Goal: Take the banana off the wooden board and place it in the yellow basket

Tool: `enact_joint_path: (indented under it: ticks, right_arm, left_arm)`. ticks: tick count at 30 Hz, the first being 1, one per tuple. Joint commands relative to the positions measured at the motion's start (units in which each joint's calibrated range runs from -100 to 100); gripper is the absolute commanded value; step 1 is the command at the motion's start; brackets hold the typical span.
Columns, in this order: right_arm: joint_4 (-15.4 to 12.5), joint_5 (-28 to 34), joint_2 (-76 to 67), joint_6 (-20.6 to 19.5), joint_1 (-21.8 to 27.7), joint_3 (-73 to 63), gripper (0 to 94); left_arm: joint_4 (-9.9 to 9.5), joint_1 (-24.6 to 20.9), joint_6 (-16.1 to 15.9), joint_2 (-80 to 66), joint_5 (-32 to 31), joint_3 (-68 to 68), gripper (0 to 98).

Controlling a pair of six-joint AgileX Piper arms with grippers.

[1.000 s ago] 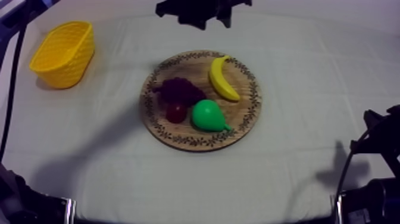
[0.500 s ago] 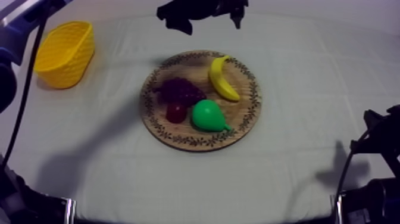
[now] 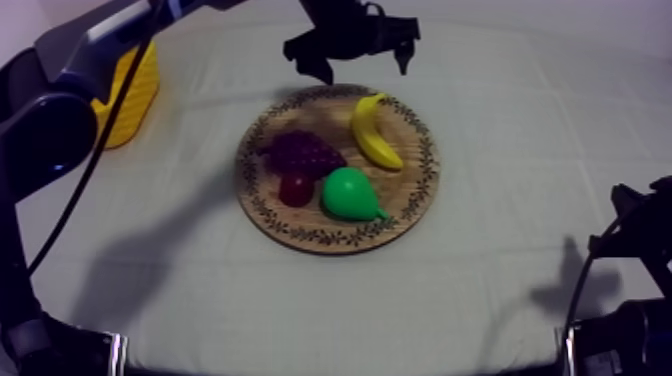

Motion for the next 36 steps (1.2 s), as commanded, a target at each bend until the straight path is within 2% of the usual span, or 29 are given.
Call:
enact_joint_path:
  ticks: [1,7,11,18,28,36]
  right_arm:
    - [0.01,-0.02,-0.04,-0.01,0.03,-0.03,0.6]
    - [0.01,-0.02,-0.04,-0.01,0.03,-0.03,0.6]
    - [0.01,-0.02,-0.04,-0.01,0.03,-0.03,0.6]
    - [0.01,-0.02,-0.04,-0.01,0.03,-0.03,0.6]
    - [0.01,-0.02,-0.04,-0.01,0.03,-0.03,0.6]
    - [0.01,-0.02,-0.04,-0.01,0.03,-0.03,0.6]
  left_arm:
    - [0.5,-0.2,0.18,1.99,0.82,-1.14,94.4]
    - [1.11,-0.41,0.72,8.9,7.26,-11.17,94.9]
    - [2.36,-0.54,0.91,13.34,9.37,-16.88,94.6]
    - [4.03,-0.91,1.05,17.49,9.98,-18.99,93.8]
    - [4.95,-1.67,1.06,20.24,10.03,-18.32,91.4]
    - [6.41,-1.87,0.7,22.95,10.03,-19.31,86.8]
